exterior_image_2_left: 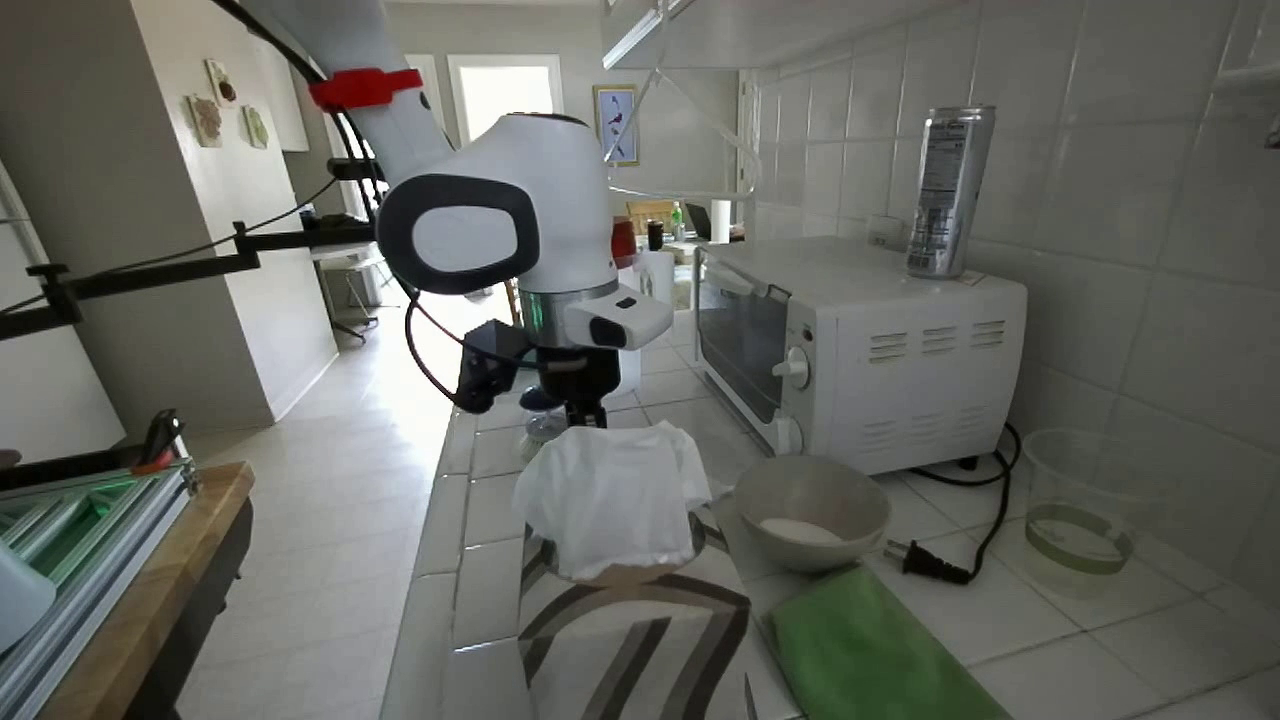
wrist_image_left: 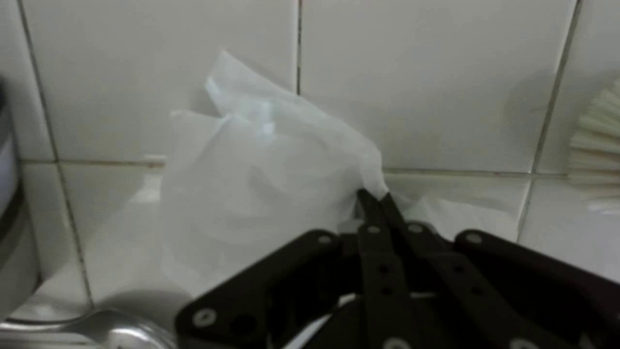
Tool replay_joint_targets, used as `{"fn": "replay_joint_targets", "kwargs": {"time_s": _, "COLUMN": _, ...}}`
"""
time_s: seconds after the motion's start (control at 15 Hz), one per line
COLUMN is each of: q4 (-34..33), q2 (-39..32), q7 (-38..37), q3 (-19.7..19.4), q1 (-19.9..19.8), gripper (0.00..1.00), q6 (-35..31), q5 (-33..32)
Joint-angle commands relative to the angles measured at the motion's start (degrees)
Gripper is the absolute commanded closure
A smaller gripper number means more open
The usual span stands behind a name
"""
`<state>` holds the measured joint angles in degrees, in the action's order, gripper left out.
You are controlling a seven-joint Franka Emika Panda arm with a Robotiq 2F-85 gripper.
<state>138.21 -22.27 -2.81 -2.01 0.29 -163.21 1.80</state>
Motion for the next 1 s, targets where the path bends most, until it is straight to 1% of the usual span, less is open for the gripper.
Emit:
{"fn": "replay_joint_targets", "kwargs": {"time_s": 0.0, "q4": 0.1, "q2": -0.1, "q7": -1.2, "q3": -0.4, "q1": 0.0, "gripper": 1.0, "q6": 1.0, "q5": 0.0}}
{"fn": "replay_joint_targets", "kwargs": {"time_s": 0.07, "q4": 0.0, "q2": 0.2, "q7": -1.1, "q3": 0.5, "q1": -0.9, "gripper": 0.74, "q6": 1.8, "q5": 1.5}}
{"fn": "replay_joint_targets", "kwargs": {"time_s": 0.13, "q4": 0.6, "q2": 1.2, "q7": -1.5, "q3": 0.1, "q1": -0.6, "gripper": 0.73, "q6": 1.6, "q5": 1.1}}
{"fn": "replay_joint_targets", "kwargs": {"time_s": 0.2, "q4": 1.4, "q2": 2.7, "q7": -1.6, "q3": -0.1, "q1": -0.7, "gripper": 0.68, "q6": 1.3, "q5": 1.1}}
{"fn": "replay_joint_targets", "kwargs": {"time_s": 0.4, "q4": 3.0, "q2": 7.4, "q7": -4.3, "q3": -3.6, "q1": 0.2, "gripper": 0.45, "q6": 1.6, "q5": -1.1}}
{"fn": "replay_joint_targets", "kwargs": {"time_s": 0.47, "q4": 3.3, "q2": 8.9, "q7": -5.5, "q3": -5.1, "q1": 0.6, "gripper": 0.38, "q6": 2.1, "q5": -2.3}}
{"fn": "replay_joint_targets", "kwargs": {"time_s": 0.53, "q4": 3.6, "q2": 10.5, "q7": -6.2, "q3": -6.0, "q1": 0.5, "gripper": 0.3, "q6": 3.0, "q5": -3.0}}
{"fn": "replay_joint_targets", "kwargs": {"time_s": 0.67, "q4": 3.9, "q2": 13.1, "q7": -7.3, "q3": -6.8, "q1": -0.1, "gripper": 0.16, "q6": 5.9, "q5": -4.0}}
{"fn": "replay_joint_targets", "kwargs": {"time_s": 0.8, "q4": 4.3, "q2": 15.5, "q7": -5.1, "q3": -5.1, "q1": -1.2, "gripper": 0.02, "q6": 9.6, "q5": -1.7}}
{"fn": "replay_joint_targets", "kwargs": {"time_s": 0.87, "q4": 4.5, "q2": 16.8, "q7": -1.1, "q3": -2.9, "q1": -2.0, "gripper": 0.0, "q6": 11.2, "q5": 2.5}}
{"fn": "replay_joint_targets", "kwargs": {"time_s": 0.93, "q4": 4.6, "q2": 17.6, "q7": 0.0, "q3": -1.9, "q1": -1.8, "gripper": 0.0, "q6": 12.5, "q5": 4.3}}
